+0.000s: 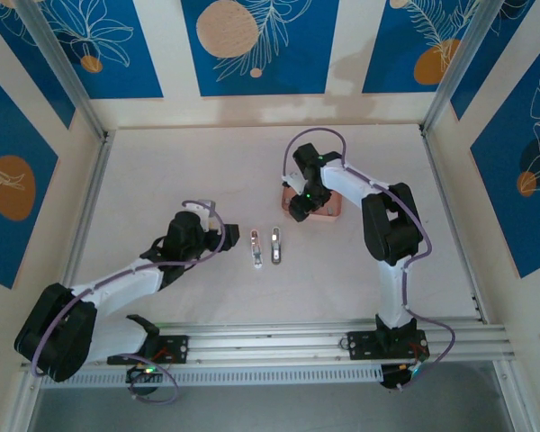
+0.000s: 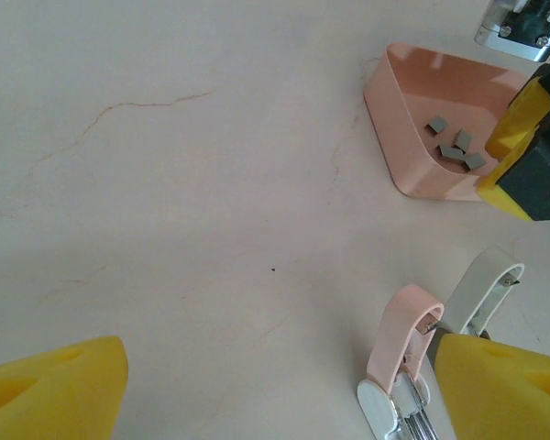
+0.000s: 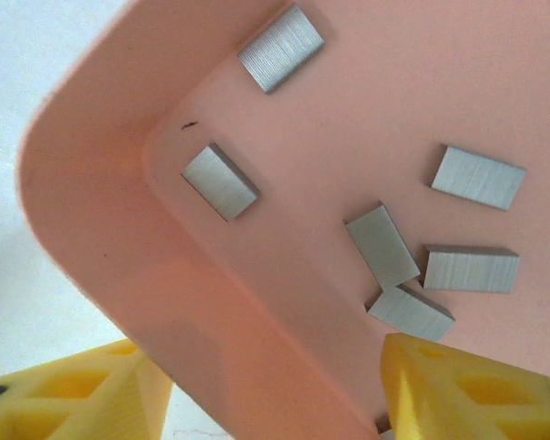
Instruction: Load the staples into the stapler
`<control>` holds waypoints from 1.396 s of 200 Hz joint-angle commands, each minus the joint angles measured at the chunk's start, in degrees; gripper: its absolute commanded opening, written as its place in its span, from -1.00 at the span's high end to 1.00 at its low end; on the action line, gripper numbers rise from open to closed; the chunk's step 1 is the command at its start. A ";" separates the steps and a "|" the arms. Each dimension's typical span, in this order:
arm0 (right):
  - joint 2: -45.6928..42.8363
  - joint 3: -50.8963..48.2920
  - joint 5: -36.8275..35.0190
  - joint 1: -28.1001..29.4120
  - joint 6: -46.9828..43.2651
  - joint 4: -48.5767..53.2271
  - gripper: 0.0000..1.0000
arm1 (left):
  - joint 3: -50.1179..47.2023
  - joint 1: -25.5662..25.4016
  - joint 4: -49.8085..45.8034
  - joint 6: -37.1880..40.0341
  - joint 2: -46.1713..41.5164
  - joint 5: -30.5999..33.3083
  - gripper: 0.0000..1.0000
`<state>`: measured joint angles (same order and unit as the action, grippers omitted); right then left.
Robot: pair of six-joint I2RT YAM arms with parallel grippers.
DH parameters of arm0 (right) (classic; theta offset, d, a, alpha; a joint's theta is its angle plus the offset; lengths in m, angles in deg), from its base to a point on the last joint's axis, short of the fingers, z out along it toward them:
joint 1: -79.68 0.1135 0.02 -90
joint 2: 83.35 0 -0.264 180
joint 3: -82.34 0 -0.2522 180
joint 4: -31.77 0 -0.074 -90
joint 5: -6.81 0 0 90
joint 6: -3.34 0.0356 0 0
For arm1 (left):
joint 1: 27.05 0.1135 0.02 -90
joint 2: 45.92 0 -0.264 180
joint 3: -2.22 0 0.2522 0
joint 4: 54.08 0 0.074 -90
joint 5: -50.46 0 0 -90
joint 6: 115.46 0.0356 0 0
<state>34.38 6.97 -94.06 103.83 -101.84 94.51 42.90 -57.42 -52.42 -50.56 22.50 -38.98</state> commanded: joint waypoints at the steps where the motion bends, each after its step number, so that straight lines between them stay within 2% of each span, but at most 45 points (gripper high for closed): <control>1: 0.73 1.16 2.32 -0.41 2.03 1.68 -0.14 | 1.29 0.66 0.87 0.94 0.52 1.45 -0.74; 43: 0.30 -0.30 2.12 -0.24 3.90 1.93 -0.01 | 1.54 0.72 1.87 1.02 1.35 1.42 -0.73; 82: -0.10 -1.22 1.23 -0.44 4.94 1.57 0.01 | 1.25 0.73 2.50 0.89 1.47 1.38 -0.73; 166: -1.62 -2.53 1.57 -1.19 9.60 1.63 0.27 | 0.28 0.71 4.59 0.41 2.54 0.81 -0.73; 279: -6.68 -7.07 5.99 -1.95 22.95 2.09 0.54 | 0.15 0.73 5.96 -0.66 3.45 -1.04 -0.72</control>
<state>31.17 1.33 -91.44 101.99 -84.26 94.79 42.92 -57.29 -47.35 -50.63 25.94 -39.09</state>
